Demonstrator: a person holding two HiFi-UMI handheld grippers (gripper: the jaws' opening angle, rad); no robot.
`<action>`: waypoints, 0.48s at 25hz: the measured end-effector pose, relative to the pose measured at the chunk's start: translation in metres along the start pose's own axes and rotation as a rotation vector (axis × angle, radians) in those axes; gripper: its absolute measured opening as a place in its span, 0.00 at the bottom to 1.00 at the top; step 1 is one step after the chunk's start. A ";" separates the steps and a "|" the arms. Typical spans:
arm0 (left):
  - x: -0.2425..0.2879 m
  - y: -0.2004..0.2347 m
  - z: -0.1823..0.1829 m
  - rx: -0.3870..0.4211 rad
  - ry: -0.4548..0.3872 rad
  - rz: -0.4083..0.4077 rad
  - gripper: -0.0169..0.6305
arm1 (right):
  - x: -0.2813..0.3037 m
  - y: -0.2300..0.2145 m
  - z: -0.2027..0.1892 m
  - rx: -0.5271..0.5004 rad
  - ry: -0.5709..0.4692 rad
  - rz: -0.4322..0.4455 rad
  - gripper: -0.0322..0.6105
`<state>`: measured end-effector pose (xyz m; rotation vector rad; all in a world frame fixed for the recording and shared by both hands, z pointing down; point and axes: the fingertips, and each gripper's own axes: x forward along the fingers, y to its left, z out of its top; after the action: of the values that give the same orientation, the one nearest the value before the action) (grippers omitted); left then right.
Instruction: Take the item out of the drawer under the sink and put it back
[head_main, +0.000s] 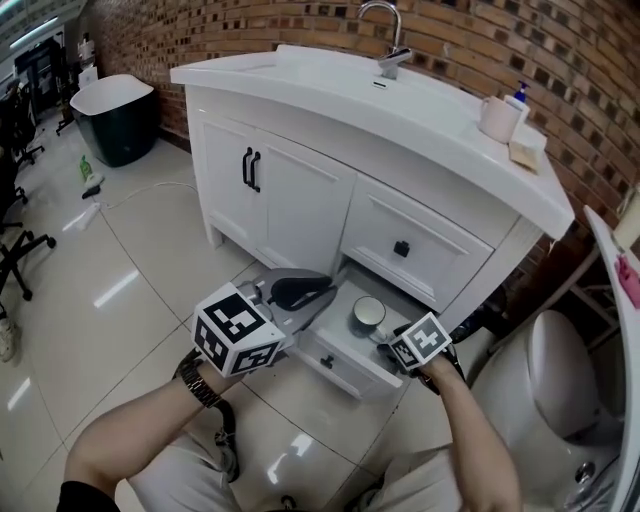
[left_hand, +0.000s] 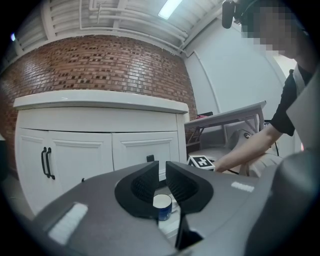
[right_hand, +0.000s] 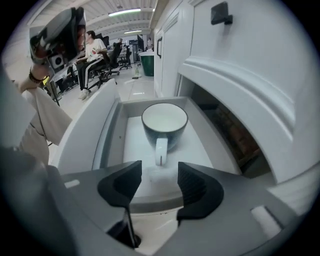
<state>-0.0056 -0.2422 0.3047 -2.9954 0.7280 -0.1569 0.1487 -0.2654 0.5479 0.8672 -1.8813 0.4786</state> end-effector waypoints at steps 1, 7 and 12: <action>0.002 -0.004 0.002 0.003 -0.005 -0.009 0.12 | -0.012 -0.003 -0.001 0.003 -0.025 -0.018 0.41; 0.006 -0.023 0.002 0.027 0.003 -0.056 0.12 | -0.156 0.000 0.037 0.033 -0.570 -0.113 0.18; 0.013 -0.031 -0.011 0.025 0.034 -0.089 0.12 | -0.240 0.041 0.046 -0.042 -0.846 -0.143 0.05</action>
<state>0.0190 -0.2209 0.3196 -3.0097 0.5919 -0.2198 0.1559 -0.1819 0.3143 1.2914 -2.5392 -0.0492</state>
